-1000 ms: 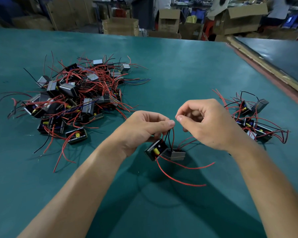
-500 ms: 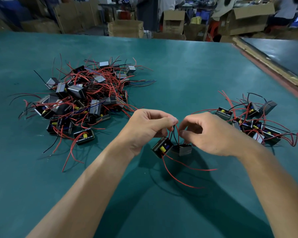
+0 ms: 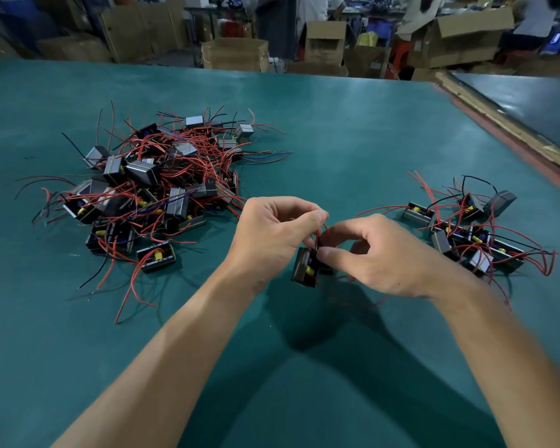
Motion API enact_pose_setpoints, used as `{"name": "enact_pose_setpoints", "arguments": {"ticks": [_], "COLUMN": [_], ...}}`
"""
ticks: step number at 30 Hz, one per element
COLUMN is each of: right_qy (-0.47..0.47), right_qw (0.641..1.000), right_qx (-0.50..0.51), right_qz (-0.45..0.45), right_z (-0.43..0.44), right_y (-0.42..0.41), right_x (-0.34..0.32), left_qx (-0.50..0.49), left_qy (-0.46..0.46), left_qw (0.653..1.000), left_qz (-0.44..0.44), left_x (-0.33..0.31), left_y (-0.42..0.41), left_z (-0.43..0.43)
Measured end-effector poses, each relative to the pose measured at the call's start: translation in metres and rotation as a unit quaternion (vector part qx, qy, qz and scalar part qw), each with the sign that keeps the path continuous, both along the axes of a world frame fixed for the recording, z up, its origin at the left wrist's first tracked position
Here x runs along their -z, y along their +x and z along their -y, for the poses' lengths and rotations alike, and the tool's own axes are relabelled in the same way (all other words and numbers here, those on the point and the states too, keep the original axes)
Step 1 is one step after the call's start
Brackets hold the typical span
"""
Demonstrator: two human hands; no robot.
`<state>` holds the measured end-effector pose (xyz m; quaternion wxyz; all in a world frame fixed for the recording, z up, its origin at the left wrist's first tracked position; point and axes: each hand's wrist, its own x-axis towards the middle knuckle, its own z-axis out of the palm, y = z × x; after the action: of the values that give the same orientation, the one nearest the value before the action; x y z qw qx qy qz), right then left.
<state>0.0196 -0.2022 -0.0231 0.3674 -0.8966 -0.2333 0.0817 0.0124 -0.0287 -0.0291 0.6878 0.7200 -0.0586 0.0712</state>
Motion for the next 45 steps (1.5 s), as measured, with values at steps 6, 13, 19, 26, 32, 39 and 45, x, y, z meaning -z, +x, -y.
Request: {"name": "enact_pose_setpoints", "arguments": {"ticks": [6, 13, 19, 26, 32, 39, 45], "right_qy": [0.043, 0.071, 0.028, 0.061, -0.049, -0.047, 0.013], "right_qw": [0.999, 0.995, 0.993, 0.893, 0.894, 0.901, 0.931], "right_qx": [0.002, 0.043, 0.077, 0.353, 0.399, 0.416, 0.332], "right_qz": [-0.005, 0.062, 0.088, 0.271, 0.197, 0.116, 0.153], "right_z": [-0.007, -0.014, -0.006, 0.014, 0.037, 0.033, 0.016], "right_y": [0.0, 0.0, 0.001, 0.008, 0.02, 0.024, 0.013], "right_x": [0.005, 0.01, 0.007, -0.012, -0.008, -0.004, -0.003], "left_qx": [-0.004, -0.002, 0.0, -0.199, -0.296, -0.306, -0.324], "left_qy": [-0.013, -0.048, -0.045, -0.153, -0.178, -0.17, 0.026], "left_qw": [1.0, 0.998, 0.999, 0.967, 0.937, 0.923, 0.932], "left_qz": [0.02, 0.026, -0.001, -0.03, -0.048, -0.161, -0.162], "left_x": [0.002, 0.002, 0.003, -0.006, -0.007, -0.003, 0.0], "left_y": [-0.001, 0.0, 0.002, 0.013, 0.019, 0.031, 0.029], "left_z": [0.002, 0.002, 0.001, -0.021, -0.045, -0.067, -0.066]}}
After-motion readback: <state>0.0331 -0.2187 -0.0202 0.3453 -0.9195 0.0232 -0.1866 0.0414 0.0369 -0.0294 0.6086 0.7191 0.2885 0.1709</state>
